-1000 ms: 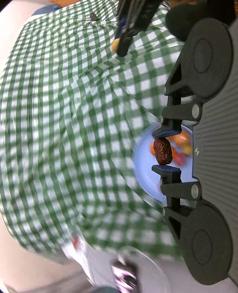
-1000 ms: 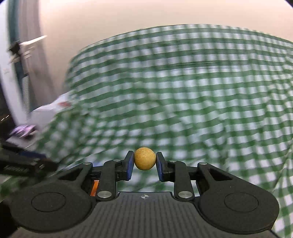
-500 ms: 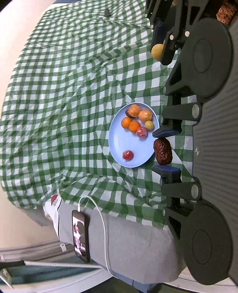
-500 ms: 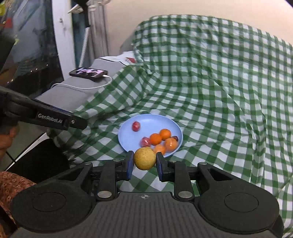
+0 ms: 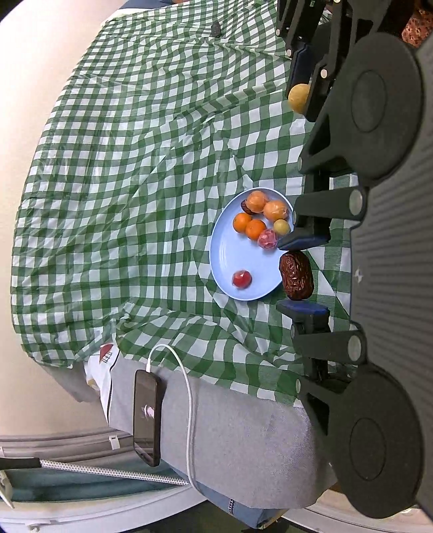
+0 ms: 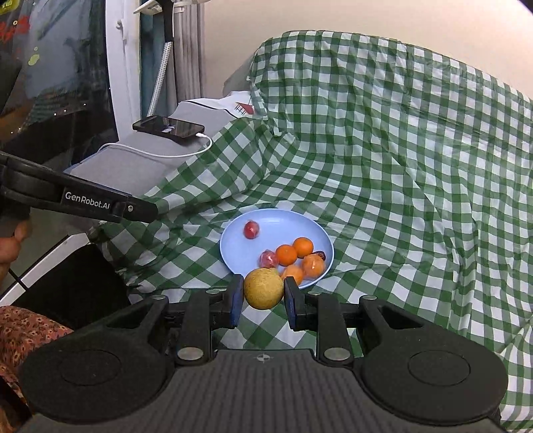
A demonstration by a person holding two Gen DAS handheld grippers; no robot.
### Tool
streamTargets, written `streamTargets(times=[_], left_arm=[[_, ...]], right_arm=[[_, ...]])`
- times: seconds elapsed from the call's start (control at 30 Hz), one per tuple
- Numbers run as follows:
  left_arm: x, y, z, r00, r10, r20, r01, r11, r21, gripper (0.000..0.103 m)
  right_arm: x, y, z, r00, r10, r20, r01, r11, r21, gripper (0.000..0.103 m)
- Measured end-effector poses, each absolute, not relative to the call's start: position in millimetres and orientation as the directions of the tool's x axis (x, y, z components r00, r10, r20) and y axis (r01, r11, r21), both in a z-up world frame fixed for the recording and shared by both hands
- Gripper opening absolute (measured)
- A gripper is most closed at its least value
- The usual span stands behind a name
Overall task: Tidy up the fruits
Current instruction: 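Carry the date with the left tool while the right tool carries the yellow fruit to the plate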
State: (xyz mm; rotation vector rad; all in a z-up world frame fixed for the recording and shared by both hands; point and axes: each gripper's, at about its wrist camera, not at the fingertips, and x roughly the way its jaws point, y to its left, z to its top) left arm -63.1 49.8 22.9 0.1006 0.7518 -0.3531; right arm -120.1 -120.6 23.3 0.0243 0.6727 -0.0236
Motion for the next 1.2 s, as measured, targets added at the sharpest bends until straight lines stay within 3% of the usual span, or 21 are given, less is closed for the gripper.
streamTargets(times=[0.5,1.2], left_arm=[[-42.9,45.8,9.1,0.636,-0.259,-0.727,0.341,0.939,-0.037,0.035],[65.6,-0.2,-9.2,0.576,-0.253,-0.777,0.347,0.937,-0.047,0.035]], right_arm=[[-100.5,-130.6,8.1,0.734,0.013,-0.680,0.027,0.998,0.048,0.027],[6.6,-171.8,-20.3,0.719,0.018,-0.695,0.046,0.996,0.072,0.027]])
